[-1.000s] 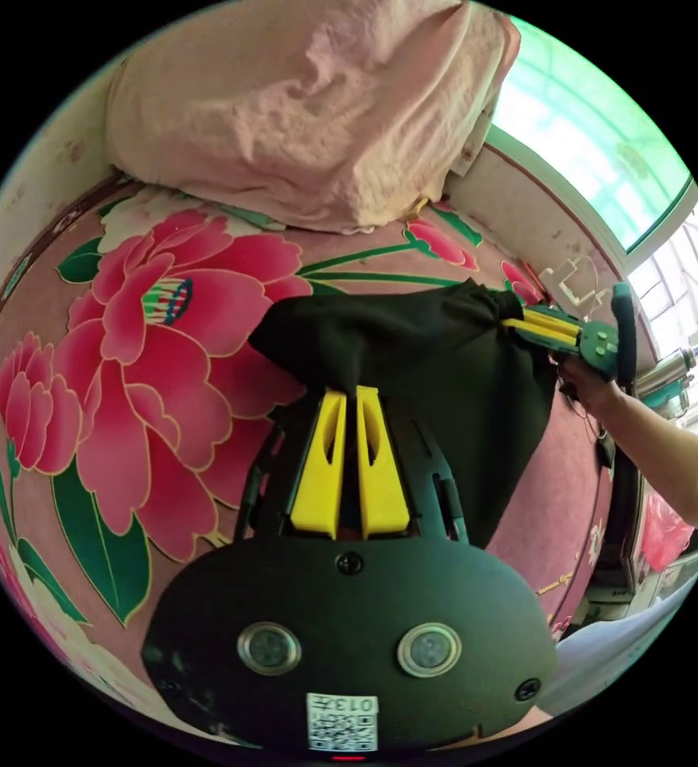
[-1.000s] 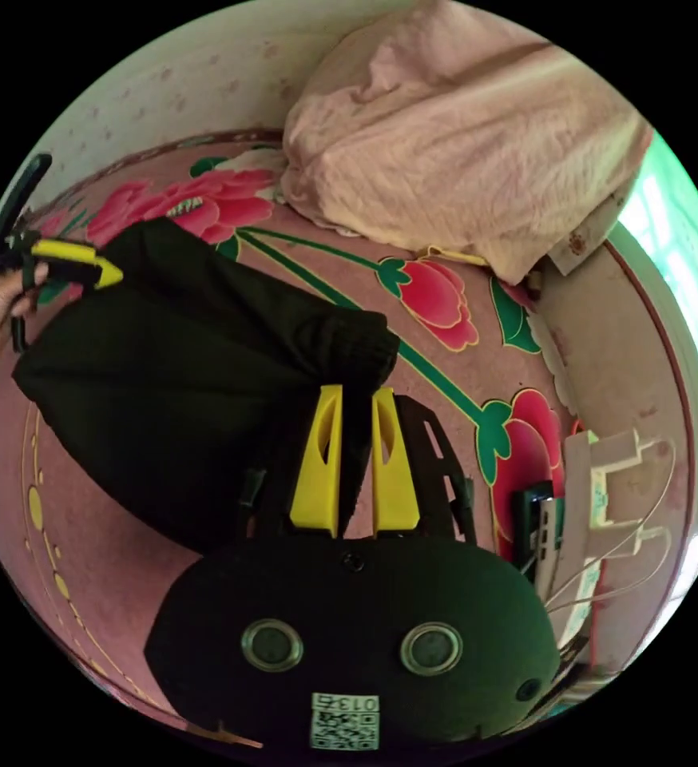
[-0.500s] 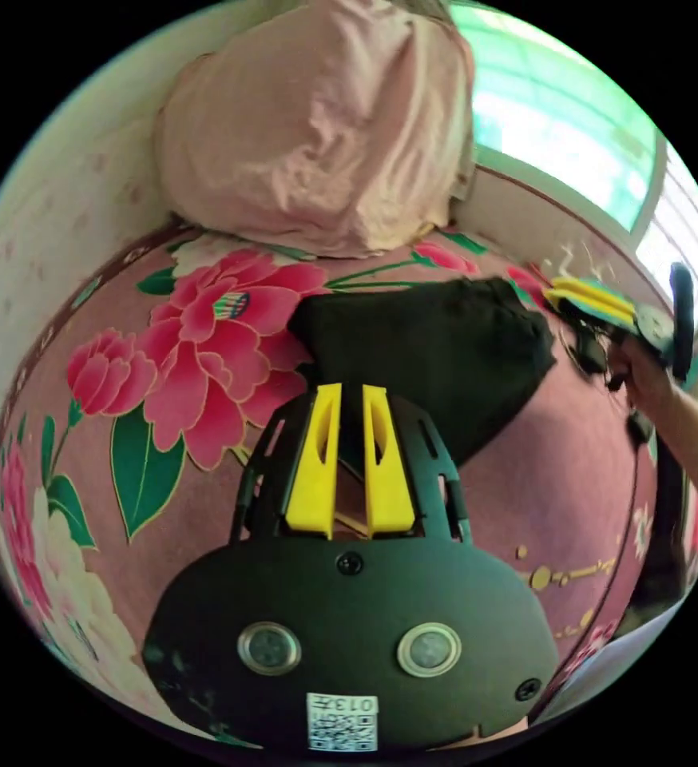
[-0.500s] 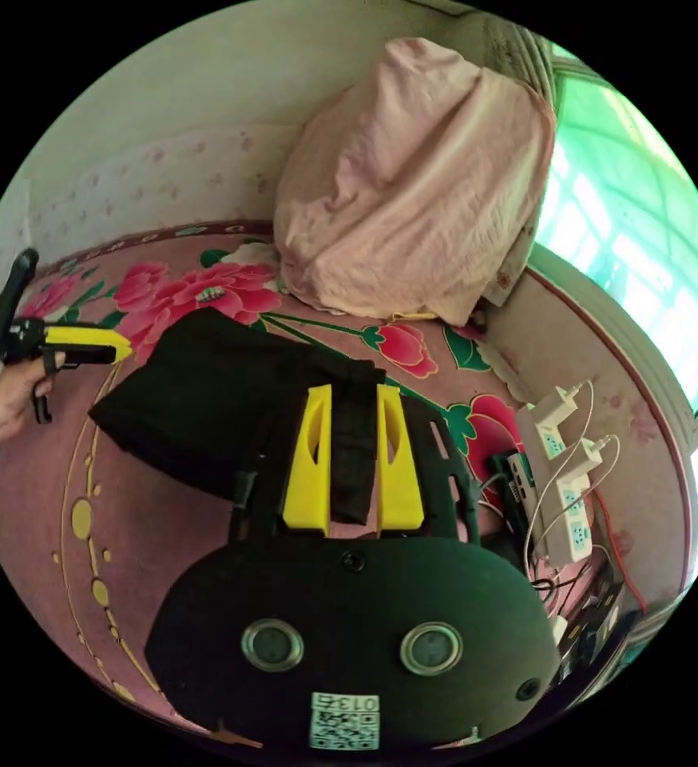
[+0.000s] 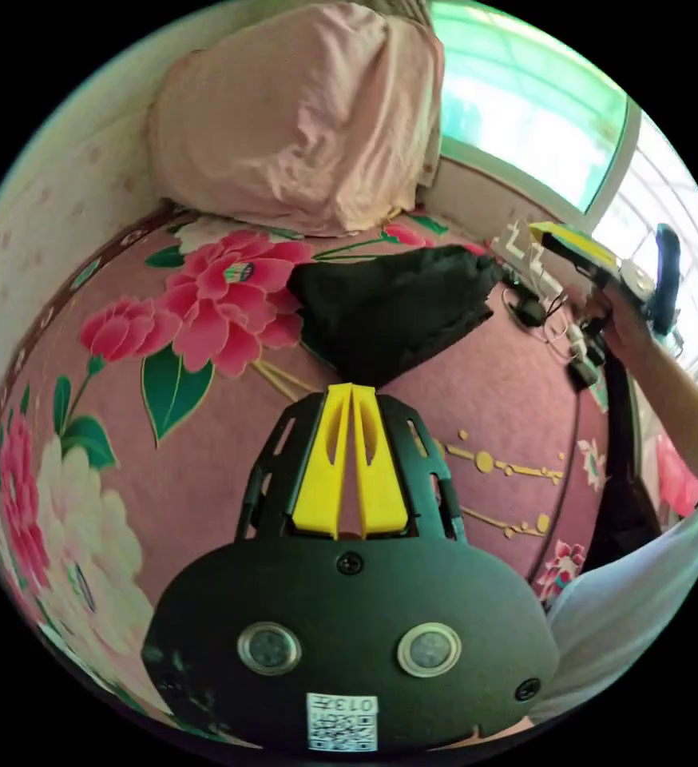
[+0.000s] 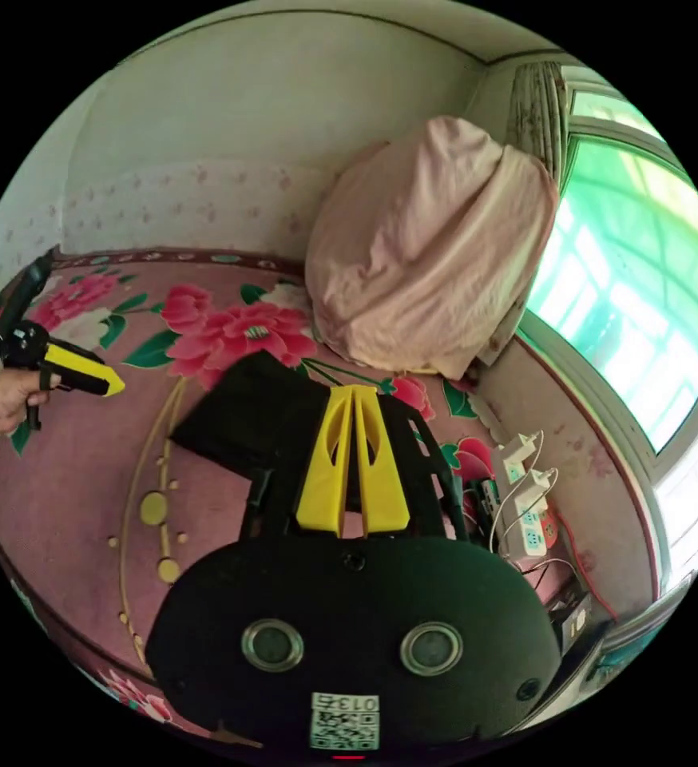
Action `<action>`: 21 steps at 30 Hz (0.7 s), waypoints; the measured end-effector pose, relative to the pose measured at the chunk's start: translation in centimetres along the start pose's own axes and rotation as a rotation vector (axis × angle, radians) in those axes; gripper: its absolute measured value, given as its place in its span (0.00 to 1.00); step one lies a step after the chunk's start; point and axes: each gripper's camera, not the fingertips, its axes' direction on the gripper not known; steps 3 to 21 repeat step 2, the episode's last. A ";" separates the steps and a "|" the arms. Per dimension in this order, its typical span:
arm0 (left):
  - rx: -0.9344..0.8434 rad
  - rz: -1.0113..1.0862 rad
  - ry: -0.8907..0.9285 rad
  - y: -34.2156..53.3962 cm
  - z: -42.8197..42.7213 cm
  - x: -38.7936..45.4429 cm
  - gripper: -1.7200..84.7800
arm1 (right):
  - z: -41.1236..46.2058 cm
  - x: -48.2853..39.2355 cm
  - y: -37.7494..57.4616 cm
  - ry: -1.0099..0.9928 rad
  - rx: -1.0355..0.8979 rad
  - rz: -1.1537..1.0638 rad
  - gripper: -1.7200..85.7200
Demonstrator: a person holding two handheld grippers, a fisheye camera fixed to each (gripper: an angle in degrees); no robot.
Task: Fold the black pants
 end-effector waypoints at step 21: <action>0.041 -0.133 0.033 7.3 -3.7 -1.4 0.02 | -4.3 -1.1 0.5 -0.061 0.062 -0.012 0.02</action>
